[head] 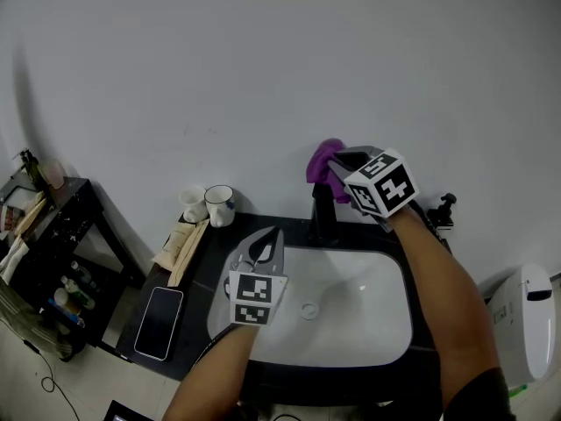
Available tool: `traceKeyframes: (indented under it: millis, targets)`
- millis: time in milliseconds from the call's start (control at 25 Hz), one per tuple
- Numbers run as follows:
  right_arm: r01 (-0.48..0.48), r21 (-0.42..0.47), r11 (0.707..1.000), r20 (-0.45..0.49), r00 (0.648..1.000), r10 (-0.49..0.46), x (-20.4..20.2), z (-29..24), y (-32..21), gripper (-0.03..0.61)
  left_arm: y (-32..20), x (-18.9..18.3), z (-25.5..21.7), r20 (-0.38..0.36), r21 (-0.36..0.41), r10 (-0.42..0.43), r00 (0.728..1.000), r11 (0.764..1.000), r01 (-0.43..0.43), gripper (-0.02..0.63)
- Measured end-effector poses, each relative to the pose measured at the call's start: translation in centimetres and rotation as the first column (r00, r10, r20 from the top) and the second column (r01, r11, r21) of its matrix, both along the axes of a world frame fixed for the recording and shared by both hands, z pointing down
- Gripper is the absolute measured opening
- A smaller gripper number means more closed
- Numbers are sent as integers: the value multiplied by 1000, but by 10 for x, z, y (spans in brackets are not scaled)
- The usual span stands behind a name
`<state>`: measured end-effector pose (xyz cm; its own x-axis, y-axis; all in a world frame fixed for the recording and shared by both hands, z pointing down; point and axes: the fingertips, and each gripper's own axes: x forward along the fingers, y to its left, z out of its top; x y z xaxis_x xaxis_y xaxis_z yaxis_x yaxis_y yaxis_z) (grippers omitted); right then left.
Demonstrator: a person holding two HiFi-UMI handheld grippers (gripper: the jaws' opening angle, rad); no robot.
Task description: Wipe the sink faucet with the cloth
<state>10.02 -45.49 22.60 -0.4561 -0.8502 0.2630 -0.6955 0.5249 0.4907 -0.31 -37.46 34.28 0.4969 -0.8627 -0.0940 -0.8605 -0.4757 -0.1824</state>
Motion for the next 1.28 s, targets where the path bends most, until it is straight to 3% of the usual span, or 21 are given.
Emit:
traceKeyframes:
  millis: [280, 680, 1000, 1160, 1280]
  targets:
    - [62, -86, 994, -144, 987, -74, -15, 19, -5, 37, -3, -3, 1, -36, -23, -4, 999, 1000, 3, 15]
    - [138, -132, 982, -257, 952, -169, -27, 27, 23, 34, -3, 2, 4, 3, -16, 3, 1000, 1000, -3, 15]
    - [211, -120, 970, -398, 885, -241, -42, 35, 65, 34, -1, -4, 4, -45, -41, 12, 999, 999, -14, 15]
    - [245, -100, 964, -458, 849, -263, -46, 36, 83, 34, 0, -1, -1, -3, 21, 6, 1000, 1000, -6, 15]
    - [268, -78, 960, -491, 828, -271, -44, 38, 102, 34, 1, 0, 0, 9, 25, 4, 1000, 1000, -4, 15]
